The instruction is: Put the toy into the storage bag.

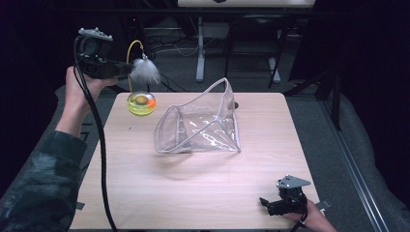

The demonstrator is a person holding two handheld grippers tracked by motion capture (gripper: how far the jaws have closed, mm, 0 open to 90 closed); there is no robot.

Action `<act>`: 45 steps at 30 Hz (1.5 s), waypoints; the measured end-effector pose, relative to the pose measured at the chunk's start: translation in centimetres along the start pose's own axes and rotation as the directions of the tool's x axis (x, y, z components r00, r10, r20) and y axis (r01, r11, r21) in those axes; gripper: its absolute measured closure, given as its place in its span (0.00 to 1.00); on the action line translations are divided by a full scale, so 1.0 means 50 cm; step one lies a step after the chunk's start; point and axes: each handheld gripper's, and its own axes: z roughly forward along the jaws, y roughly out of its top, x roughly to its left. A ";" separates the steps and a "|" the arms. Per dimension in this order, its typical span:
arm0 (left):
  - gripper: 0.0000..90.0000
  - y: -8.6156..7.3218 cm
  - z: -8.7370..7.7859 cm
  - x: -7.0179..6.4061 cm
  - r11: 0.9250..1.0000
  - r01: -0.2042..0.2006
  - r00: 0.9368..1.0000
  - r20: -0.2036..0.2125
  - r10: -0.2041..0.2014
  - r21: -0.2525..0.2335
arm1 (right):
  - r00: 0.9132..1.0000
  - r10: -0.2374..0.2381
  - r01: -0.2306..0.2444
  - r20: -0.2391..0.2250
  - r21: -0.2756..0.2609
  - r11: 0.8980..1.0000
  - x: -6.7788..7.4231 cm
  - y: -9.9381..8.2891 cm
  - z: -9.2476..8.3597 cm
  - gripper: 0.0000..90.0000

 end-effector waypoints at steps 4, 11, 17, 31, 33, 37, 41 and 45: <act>0.98 0.012 -0.001 -0.027 0.999 -0.037 0.999 0.021 0.037 -0.005 | 1.000 -0.001 0.001 -0.002 0.001 1.000 0.000 0.000 0.000 0.00; 0.98 0.026 0.006 -0.060 0.997 -0.073 0.996 0.049 0.073 -0.011 | 1.000 -0.001 0.001 -0.001 0.001 1.000 0.000 0.000 0.000 0.00; 0.98 0.035 0.017 -0.090 0.994 -0.105 0.990 0.089 0.106 -0.017 | 1.000 -0.001 0.001 -0.001 0.001 1.000 0.000 0.000 0.000 0.00; 0.98 0.035 0.069 -0.132 0.988 -0.151 0.979 0.136 0.149 0.007 | 1.000 -0.001 0.001 -0.001 0.001 1.000 0.000 0.000 0.000 0.00; 0.98 0.031 0.079 -0.135 0.989 -0.150 0.979 0.139 0.146 0.014 | 1.000 -0.001 0.001 -0.001 0.001 1.000 0.000 0.000 0.000 0.00; 0.98 0.022 0.099 -0.138 0.990 -0.142 0.979 0.152 0.137 0.025 | 1.000 -0.001 0.001 -0.001 0.001 1.000 0.000 0.000 0.000 0.00; 0.98 0.013 0.120 -0.141 0.989 -0.142 0.977 0.166 0.134 0.036 | 1.000 -0.001 0.001 -0.001 0.001 1.000 0.000 0.000 0.000 0.00; 0.98 0.004 0.139 -0.143 0.990 -0.135 0.978 0.168 0.126 0.044 | 1.000 -0.003 0.003 0.002 0.006 1.000 0.000 0.000 -0.001 0.00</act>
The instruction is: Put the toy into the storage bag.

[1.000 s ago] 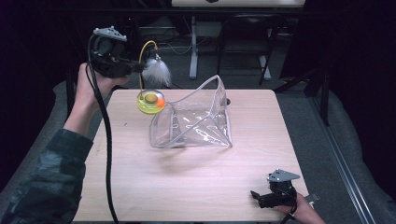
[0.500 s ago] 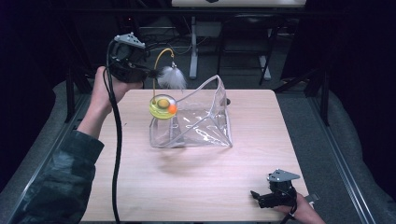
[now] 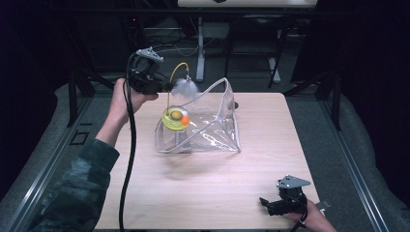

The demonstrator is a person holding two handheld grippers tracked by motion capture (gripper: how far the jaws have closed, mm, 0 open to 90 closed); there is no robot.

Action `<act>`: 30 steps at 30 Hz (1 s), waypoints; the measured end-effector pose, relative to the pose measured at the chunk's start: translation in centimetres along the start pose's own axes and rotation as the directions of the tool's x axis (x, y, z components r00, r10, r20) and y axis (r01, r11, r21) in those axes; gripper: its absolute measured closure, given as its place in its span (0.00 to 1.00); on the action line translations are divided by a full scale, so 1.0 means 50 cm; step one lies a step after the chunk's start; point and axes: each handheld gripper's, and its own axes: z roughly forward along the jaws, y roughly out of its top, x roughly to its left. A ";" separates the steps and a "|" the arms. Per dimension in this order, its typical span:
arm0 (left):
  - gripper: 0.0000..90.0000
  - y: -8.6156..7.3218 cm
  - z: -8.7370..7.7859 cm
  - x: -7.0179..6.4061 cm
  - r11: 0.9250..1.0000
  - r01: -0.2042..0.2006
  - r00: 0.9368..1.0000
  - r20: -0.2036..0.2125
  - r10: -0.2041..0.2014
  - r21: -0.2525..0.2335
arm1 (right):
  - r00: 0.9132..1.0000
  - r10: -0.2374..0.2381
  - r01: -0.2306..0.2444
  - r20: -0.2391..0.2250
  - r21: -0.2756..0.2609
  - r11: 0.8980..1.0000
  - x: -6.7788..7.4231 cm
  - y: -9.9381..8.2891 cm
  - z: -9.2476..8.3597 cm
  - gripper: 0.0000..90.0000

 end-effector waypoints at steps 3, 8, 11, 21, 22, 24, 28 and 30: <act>0.98 -0.005 0.015 0.001 1.000 0.008 1.000 0.009 -0.008 0.004 | 1.000 0.000 0.000 0.000 0.000 1.000 0.000 0.000 0.000 0.00; 0.98 -0.015 0.041 0.002 1.000 0.015 1.000 0.014 -0.016 0.017 | 1.000 0.001 -0.001 -0.004 -0.006 1.000 0.000 0.000 0.001 0.00; 0.98 -0.020 0.054 0.001 1.000 0.018 1.000 0.021 -0.018 0.025 | 1.000 0.001 -0.001 -0.004 -0.006 1.000 0.000 0.000 0.001 0.00; 0.98 -0.040 0.095 -0.003 0.999 0.030 0.999 0.042 -0.031 0.041 | 1.000 -0.002 0.002 0.001 -0.003 1.000 0.000 0.000 0.001 0.00; 0.98 -0.044 0.100 -0.003 0.999 0.034 0.998 0.047 -0.036 0.040 | 1.000 -0.002 0.002 0.001 -0.004 1.000 0.000 0.000 0.001 0.00; 0.98 -0.048 0.105 -0.003 0.999 0.034 0.998 0.047 -0.036 0.042 | 1.000 -0.002 0.002 0.001 -0.004 1.000 0.000 0.000 0.001 0.00; 0.98 -0.065 0.128 -0.001 0.997 0.047 0.997 0.058 -0.050 0.053 | 1.000 0.002 -0.002 -0.003 -0.005 1.000 0.000 0.000 0.001 0.00; 0.98 -0.068 0.133 -0.001 0.997 0.048 0.997 0.062 -0.051 0.055 | 1.000 0.001 -0.001 -0.003 -0.005 1.000 0.000 0.000 0.001 0.00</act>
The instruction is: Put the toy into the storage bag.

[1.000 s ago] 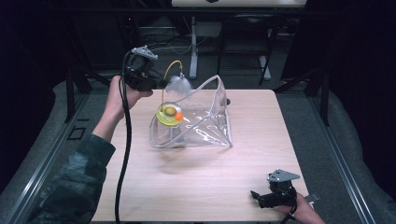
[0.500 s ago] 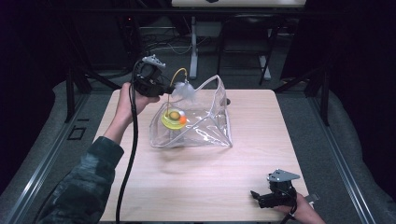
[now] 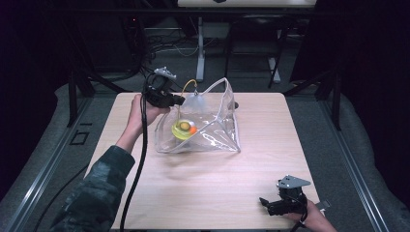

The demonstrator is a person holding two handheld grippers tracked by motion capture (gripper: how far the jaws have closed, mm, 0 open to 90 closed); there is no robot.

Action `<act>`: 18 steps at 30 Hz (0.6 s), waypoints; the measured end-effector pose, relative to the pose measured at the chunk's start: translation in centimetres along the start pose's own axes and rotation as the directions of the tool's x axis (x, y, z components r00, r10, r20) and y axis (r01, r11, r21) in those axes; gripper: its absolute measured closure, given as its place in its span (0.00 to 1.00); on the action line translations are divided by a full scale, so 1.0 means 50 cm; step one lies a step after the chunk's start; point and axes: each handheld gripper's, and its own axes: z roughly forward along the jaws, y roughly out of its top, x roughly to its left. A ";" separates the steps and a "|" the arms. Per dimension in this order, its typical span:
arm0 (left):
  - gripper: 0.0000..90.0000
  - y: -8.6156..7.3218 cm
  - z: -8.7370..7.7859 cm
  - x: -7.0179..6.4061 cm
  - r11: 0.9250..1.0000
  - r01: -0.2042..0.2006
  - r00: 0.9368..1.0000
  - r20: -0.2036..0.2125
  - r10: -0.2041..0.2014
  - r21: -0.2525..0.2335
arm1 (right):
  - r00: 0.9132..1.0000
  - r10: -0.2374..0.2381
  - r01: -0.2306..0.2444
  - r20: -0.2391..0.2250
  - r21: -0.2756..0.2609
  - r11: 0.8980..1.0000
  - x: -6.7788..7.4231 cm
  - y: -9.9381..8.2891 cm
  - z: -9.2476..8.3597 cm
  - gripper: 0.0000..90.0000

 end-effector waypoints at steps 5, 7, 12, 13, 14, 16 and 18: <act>0.98 -0.010 0.026 0.004 1.000 0.019 1.000 0.009 -0.019 0.018 | 1.000 0.003 -0.003 -0.005 -0.003 1.000 0.000 0.000 0.000 0.00; 0.98 -0.013 0.033 0.005 1.000 0.020 1.000 0.014 -0.020 0.024 | 1.000 0.003 -0.003 -0.005 -0.003 1.000 0.000 0.000 0.000 0.00; 0.98 -0.014 0.049 0.005 0.999 0.028 0.999 0.020 -0.029 0.024 | 1.000 0.003 -0.003 -0.005 -0.003 1.000 0.000 0.000 0.000 0.00; 0.98 -0.014 0.052 0.003 0.999 0.026 0.999 0.019 -0.026 0.022 | 1.000 0.003 -0.003 -0.005 -0.004 1.000 0.000 0.000 0.000 0.00; 0.98 -0.013 0.054 0.002 0.999 0.020 1.000 0.021 -0.021 0.024 | 1.000 0.003 -0.003 -0.005 -0.004 1.000 0.000 0.000 0.000 0.00; 0.98 -0.013 0.060 0.000 1.000 0.022 0.999 0.022 -0.023 0.022 | 1.000 0.003 -0.003 -0.006 -0.004 1.000 0.000 0.000 0.000 0.00; 0.98 -0.013 0.067 -0.001 1.000 0.014 1.000 0.014 -0.015 0.020 | 1.000 0.003 -0.003 -0.005 -0.004 1.000 0.000 0.000 0.000 0.00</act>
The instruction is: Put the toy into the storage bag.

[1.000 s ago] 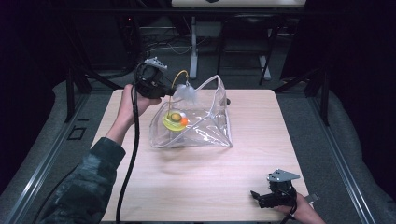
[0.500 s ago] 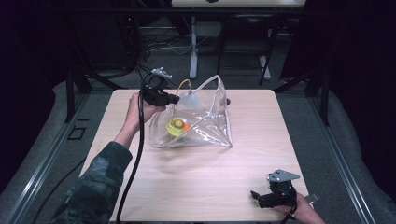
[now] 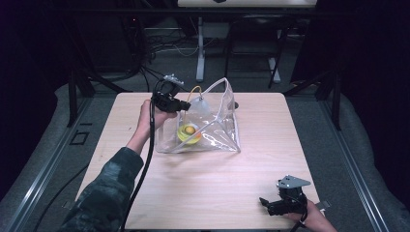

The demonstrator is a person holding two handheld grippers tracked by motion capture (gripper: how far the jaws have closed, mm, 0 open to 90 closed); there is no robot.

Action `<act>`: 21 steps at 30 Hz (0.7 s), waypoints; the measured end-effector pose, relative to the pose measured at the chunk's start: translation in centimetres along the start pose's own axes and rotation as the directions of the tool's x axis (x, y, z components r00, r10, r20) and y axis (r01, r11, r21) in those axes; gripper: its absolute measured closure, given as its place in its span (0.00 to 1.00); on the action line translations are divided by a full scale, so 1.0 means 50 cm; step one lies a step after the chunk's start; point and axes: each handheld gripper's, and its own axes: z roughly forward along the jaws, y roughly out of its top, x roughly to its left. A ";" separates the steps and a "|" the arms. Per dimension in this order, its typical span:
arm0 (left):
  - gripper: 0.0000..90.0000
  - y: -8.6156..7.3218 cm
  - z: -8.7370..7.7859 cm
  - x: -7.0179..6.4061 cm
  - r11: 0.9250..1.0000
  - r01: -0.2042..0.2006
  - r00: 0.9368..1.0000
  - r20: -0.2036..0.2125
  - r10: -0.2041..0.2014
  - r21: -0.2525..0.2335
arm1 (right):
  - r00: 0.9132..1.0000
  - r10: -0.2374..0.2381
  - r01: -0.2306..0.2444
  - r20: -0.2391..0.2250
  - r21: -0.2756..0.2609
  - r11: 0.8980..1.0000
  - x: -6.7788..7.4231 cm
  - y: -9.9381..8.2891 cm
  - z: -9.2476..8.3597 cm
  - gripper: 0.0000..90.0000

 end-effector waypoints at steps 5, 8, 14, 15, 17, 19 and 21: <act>0.98 -0.006 0.010 0.001 1.000 -0.003 1.000 -0.008 0.003 -0.011 | 1.000 -0.002 0.002 0.003 0.003 1.000 0.000 0.000 -0.001 0.00; 0.98 -0.010 0.016 0.002 1.000 0.004 1.000 -0.011 -0.004 -0.009 | 1.000 -0.002 0.002 0.003 0.003 1.000 0.000 0.000 -0.001 0.00; 0.98 -0.014 0.026 0.002 1.000 0.016 1.000 -0.015 -0.016 0.008 | 1.000 0.000 0.000 0.000 0.000 1.000 0.000 0.000 0.000 0.00; 0.98 -0.014 0.028 0.002 1.000 0.021 1.000 -0.018 -0.021 0.005 | 1.000 0.000 0.000 0.000 0.000 1.000 0.000 0.000 0.000 0.00; 0.98 -0.015 0.032 0.004 1.000 0.027 0.999 -0.019 -0.027 0.009 | 1.000 0.000 0.000 0.000 0.000 1.000 0.000 0.000 0.000 0.00; 0.98 -0.016 0.035 0.005 0.999 0.035 0.999 -0.027 -0.035 0.015 | 1.000 -0.003 0.003 0.005 0.003 1.000 0.000 0.000 0.000 0.00; 0.98 -0.017 0.038 0.006 0.999 0.044 0.999 -0.032 -0.043 0.021 | 1.000 -0.003 0.003 0.005 0.001 1.000 0.000 0.000 0.000 0.00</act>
